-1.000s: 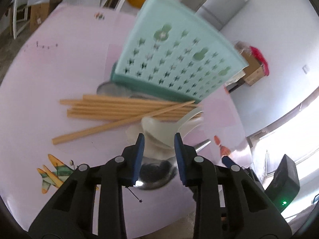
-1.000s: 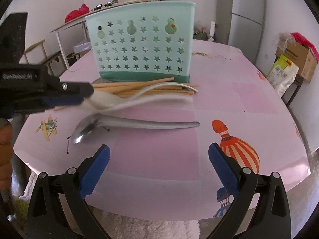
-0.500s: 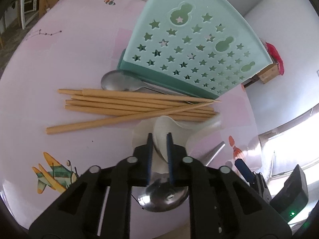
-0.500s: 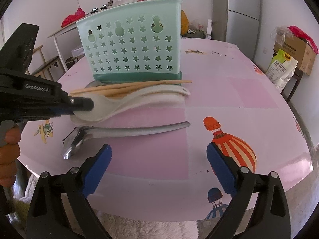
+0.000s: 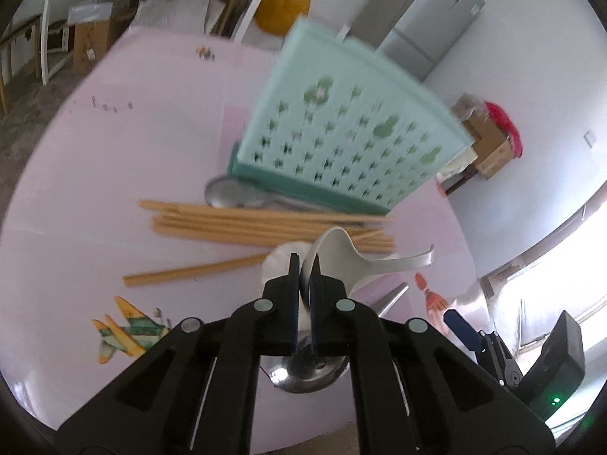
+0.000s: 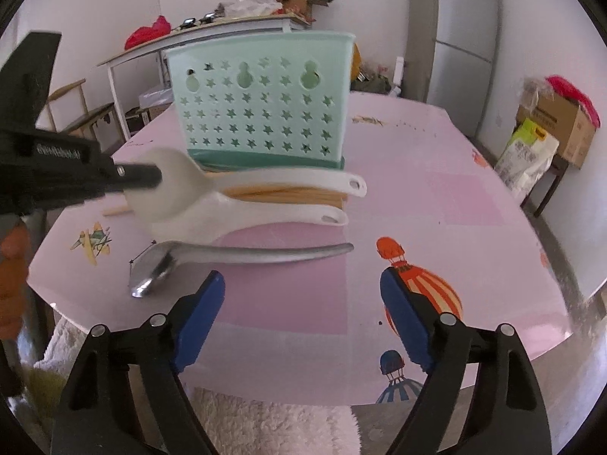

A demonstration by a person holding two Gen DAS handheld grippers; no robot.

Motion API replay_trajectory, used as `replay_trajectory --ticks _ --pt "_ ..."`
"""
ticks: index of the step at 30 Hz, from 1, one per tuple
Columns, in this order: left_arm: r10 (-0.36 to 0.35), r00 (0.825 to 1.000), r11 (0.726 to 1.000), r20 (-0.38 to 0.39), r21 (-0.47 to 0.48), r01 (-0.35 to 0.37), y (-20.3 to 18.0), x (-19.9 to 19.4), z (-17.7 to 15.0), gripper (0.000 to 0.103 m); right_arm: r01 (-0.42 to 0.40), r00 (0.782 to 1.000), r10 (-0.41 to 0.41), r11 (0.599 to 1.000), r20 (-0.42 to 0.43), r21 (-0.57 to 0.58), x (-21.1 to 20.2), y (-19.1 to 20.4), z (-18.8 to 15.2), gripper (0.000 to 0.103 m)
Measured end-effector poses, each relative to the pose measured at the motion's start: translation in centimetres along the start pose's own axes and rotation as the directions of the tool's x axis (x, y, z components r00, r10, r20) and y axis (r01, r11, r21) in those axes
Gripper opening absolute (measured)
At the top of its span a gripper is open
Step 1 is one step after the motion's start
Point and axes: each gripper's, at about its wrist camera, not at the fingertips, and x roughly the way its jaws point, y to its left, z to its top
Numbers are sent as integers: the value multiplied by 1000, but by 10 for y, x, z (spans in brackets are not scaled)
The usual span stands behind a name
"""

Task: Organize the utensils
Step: 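Lift the white spoon with the left gripper while the right gripper grasps the silver spoon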

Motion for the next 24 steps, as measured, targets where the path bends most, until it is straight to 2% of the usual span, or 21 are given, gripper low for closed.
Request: replay_trajectory --ticks 5,8,11,14,16,18,24 --pt "7 996 1000 89 5 -7 9 -32 7 3 11 999 -7 992 34 -125 -10 13 1 73" --pt "34 990 999 136 9 -36 18 -51 6 3 16 999 -8 978 37 -209 -11 20 3 65" --pt "46 988 999 150 -2 -46 29 -60 4 3 -17 1000 23 949 16 -314 -6 28 4 54" --pt "56 986 998 157 -19 -54 42 -66 0 3 -107 994 91 903 -58 -417 4 35 5 45" --pt "55 986 998 157 -25 -52 48 -64 -2 3 -142 989 108 872 -98 -468 8 42 2 38" --pt "53 986 998 160 -29 -49 52 -63 -3 3 -138 990 93 827 -109 -545 10 51 -2 36" --pt "42 984 999 173 -33 -37 60 -62 -2 3 -63 998 26 695 -62 -717 11 71 -8 32"
